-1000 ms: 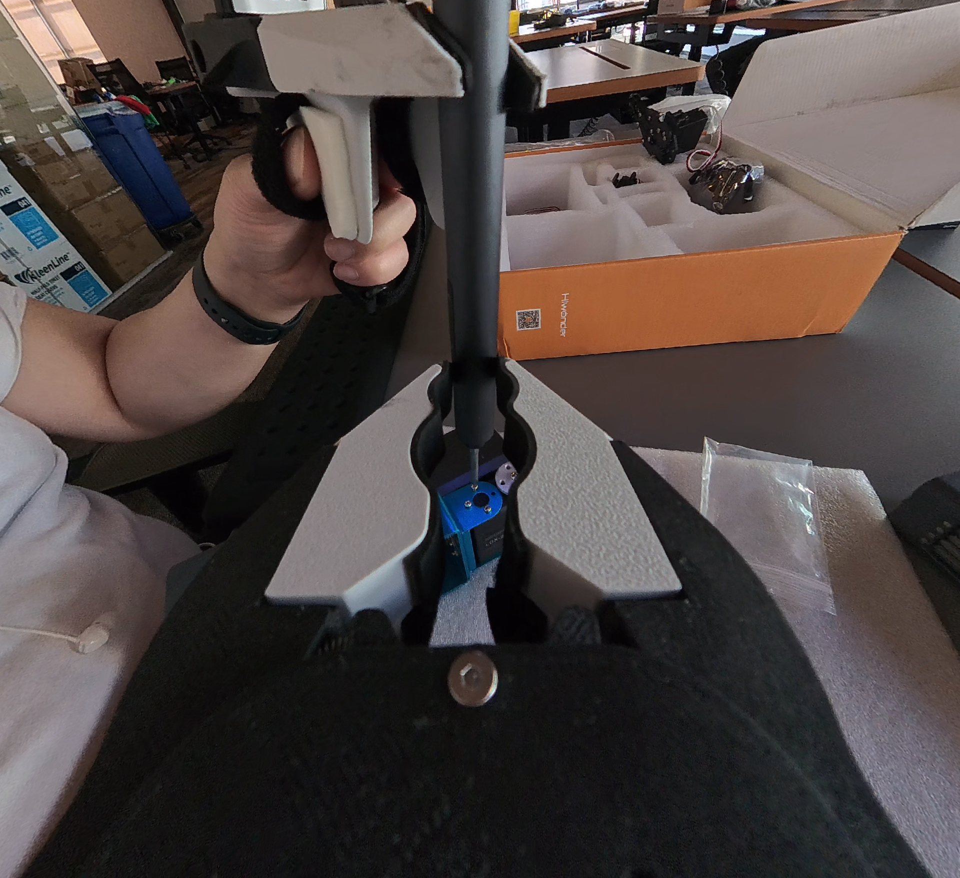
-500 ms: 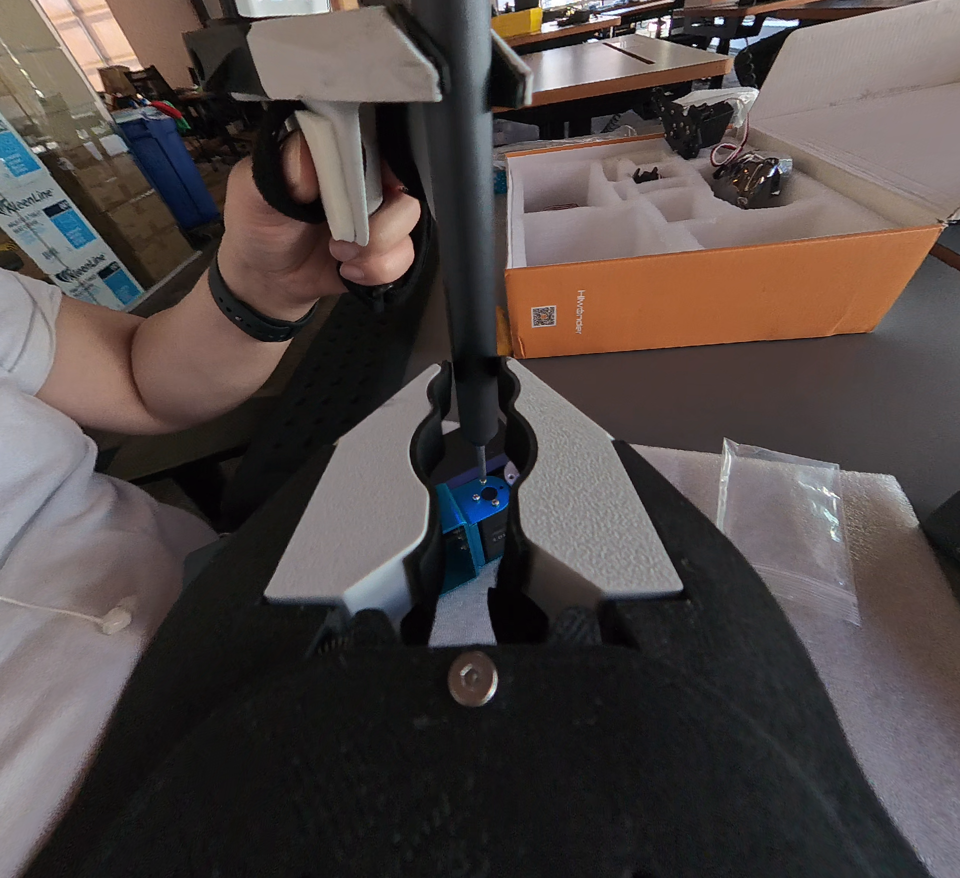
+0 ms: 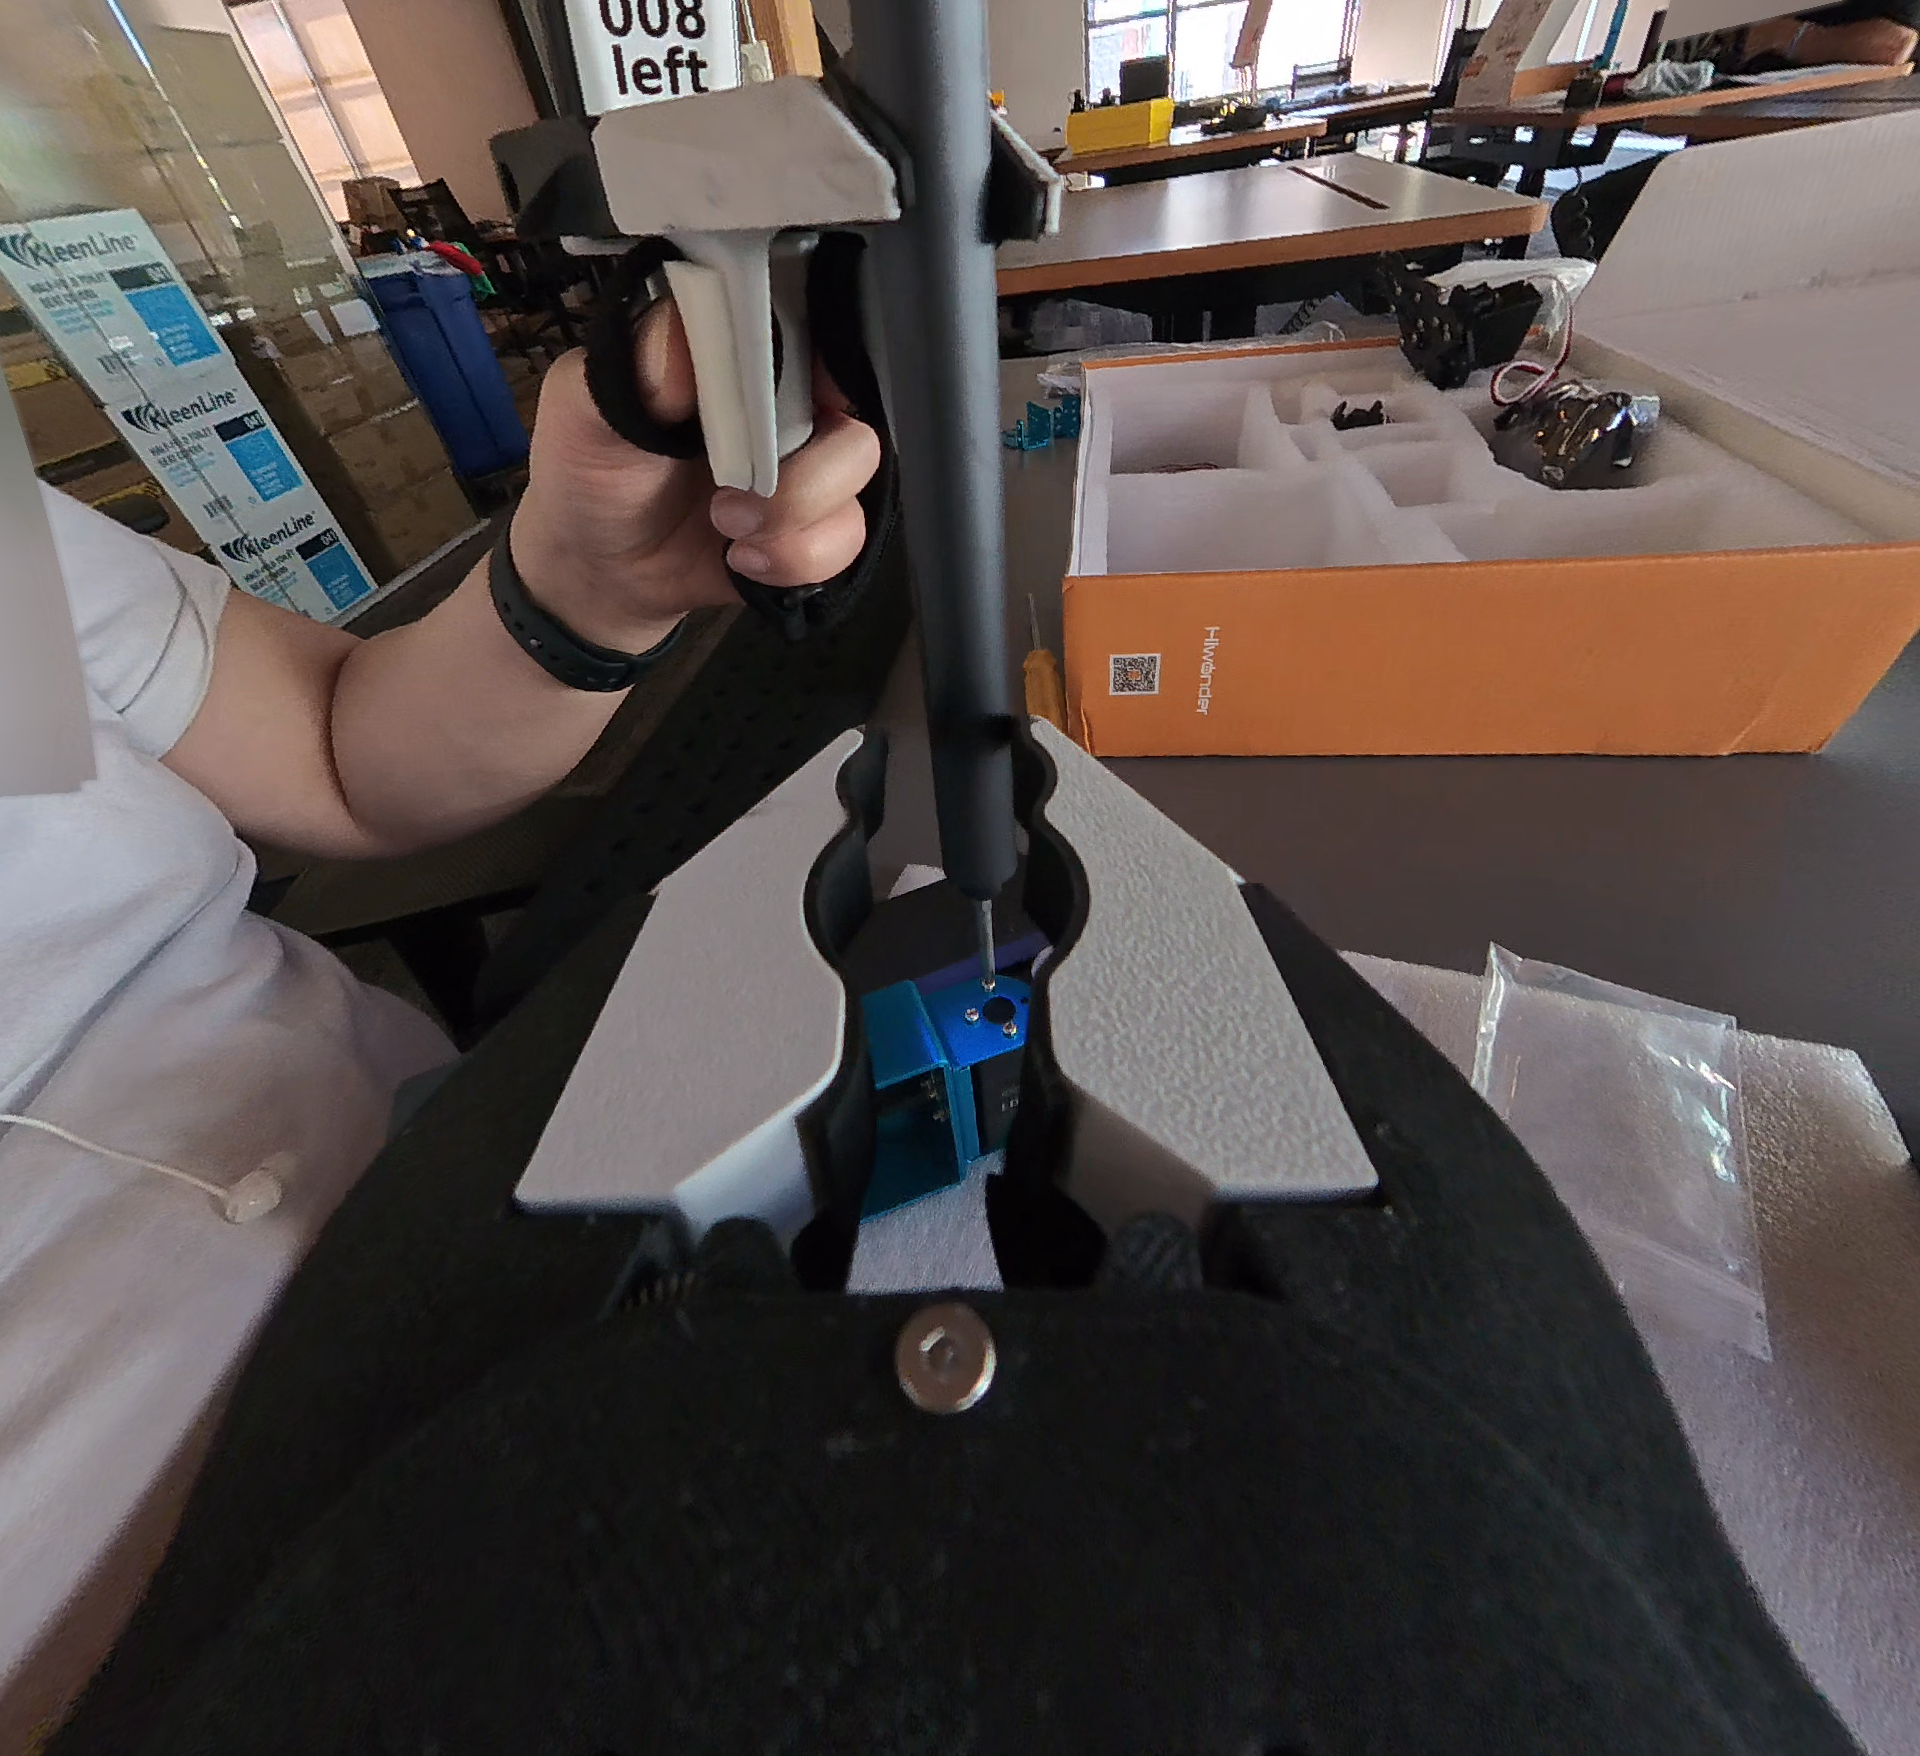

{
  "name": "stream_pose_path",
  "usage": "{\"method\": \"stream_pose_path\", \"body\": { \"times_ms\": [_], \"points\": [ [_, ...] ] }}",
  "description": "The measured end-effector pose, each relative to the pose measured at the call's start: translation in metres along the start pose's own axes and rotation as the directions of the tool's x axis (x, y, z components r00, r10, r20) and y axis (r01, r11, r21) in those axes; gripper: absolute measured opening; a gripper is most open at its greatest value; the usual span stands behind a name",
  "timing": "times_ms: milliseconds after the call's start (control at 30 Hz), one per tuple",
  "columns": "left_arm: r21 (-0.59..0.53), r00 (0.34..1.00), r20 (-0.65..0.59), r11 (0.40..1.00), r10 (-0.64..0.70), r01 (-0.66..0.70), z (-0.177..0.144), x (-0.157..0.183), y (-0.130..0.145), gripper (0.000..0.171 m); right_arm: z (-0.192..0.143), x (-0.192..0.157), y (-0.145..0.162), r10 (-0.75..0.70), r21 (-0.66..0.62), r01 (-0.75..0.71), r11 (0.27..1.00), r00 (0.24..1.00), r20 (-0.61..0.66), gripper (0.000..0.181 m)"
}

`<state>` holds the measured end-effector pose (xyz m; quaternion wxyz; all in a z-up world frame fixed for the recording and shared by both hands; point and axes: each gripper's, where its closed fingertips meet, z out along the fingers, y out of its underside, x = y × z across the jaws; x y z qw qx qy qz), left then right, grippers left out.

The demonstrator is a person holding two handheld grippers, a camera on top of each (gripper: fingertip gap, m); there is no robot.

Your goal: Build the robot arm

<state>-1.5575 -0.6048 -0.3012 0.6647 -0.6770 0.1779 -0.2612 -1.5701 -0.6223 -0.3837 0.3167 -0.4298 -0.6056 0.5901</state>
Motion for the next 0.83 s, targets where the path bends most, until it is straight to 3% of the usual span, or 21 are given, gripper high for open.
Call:
{"method": "stream_pose_path", "body": {
  "times_ms": [233, 833],
  "points": [
    [-0.012, 1.0, -0.005, 1.0, 0.009, -0.009, 0.001, 0.001, 0.0, 0.016, 0.001, 0.0, -0.012, 0.053, 0.092, -0.06, 0.994, 0.995, 0.084, 0.021],
    [0.03, 1.0, -0.013, 0.999, 0.023, -0.022, -0.002, 0.006, 0.001, 0.016, 0.008, -0.001, -0.007, -0.052, 0.018, 0.051, 0.999, 0.998, 0.03, 0.016]
  ]
}}
